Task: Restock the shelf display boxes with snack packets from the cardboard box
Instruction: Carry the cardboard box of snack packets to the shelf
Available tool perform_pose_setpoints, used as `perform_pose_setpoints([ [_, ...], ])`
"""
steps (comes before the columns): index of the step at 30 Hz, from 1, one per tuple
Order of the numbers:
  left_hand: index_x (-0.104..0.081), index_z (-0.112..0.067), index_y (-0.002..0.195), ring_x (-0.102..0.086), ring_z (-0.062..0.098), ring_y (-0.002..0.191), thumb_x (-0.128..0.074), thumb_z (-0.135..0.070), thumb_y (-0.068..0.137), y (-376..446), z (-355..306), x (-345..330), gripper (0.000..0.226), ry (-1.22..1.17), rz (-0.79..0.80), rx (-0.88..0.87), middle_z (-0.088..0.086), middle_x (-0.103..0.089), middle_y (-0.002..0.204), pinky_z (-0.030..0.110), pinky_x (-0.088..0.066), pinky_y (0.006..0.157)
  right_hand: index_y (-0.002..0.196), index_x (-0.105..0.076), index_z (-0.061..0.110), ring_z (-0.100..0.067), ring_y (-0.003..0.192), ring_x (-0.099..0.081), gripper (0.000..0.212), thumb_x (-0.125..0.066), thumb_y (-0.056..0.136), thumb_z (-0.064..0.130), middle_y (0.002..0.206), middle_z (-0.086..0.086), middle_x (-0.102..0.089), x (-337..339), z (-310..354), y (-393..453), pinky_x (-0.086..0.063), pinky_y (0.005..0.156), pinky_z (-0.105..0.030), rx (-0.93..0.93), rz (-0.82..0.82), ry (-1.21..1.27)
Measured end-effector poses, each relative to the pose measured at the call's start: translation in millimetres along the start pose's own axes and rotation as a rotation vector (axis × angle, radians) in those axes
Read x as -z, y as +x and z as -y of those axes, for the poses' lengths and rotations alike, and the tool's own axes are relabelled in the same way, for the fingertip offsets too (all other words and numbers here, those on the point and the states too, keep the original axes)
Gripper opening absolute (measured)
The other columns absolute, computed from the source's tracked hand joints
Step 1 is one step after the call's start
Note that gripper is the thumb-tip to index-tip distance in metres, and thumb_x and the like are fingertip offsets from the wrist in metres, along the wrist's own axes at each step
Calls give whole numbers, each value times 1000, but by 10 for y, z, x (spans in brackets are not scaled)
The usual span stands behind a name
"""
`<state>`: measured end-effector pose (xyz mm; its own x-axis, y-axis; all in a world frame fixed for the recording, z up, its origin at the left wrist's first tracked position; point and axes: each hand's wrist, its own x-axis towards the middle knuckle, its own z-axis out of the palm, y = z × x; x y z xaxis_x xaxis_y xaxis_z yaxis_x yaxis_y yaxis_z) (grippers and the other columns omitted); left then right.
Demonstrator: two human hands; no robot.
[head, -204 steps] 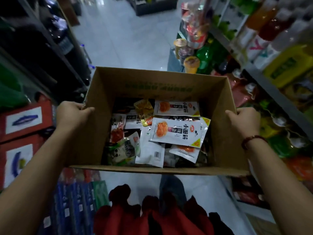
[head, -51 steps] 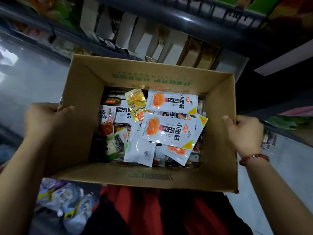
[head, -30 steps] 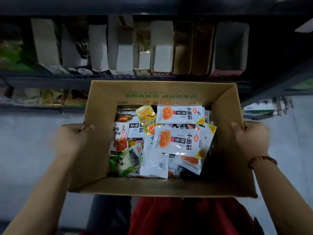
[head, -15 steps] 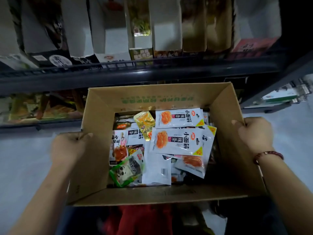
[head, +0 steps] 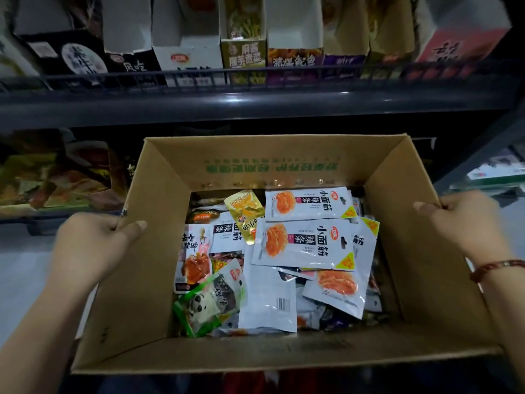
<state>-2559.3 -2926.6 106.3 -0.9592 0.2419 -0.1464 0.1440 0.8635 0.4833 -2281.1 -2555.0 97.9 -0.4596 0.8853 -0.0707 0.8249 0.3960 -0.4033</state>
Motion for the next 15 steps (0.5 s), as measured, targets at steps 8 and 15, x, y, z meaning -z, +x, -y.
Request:
perform_pose_setpoints([
  [8, -71, -16, 63, -62, 28, 60, -70, -33, 86, 37, 0, -88, 29, -37, 6, -30, 7, -67, 57, 34, -49, 62, 59, -66, -3, -36, 53, -57, 42, -66, 86, 29, 54, -22, -60, 35, -59, 64, -48, 54, -39, 79, -25, -33],
  [15, -72, -18, 64, -65, 25, 56, -67, -56, 79, 253, 265, -243, 41, 58, -63, -16, 0, -67, 55, 35, -55, 60, 71, -71, 10, -34, 59, -62, 30, -62, 88, 33, 61, -17, -66, -9, -83, 181, -55, 66, -50, 54, -11, -20],
])
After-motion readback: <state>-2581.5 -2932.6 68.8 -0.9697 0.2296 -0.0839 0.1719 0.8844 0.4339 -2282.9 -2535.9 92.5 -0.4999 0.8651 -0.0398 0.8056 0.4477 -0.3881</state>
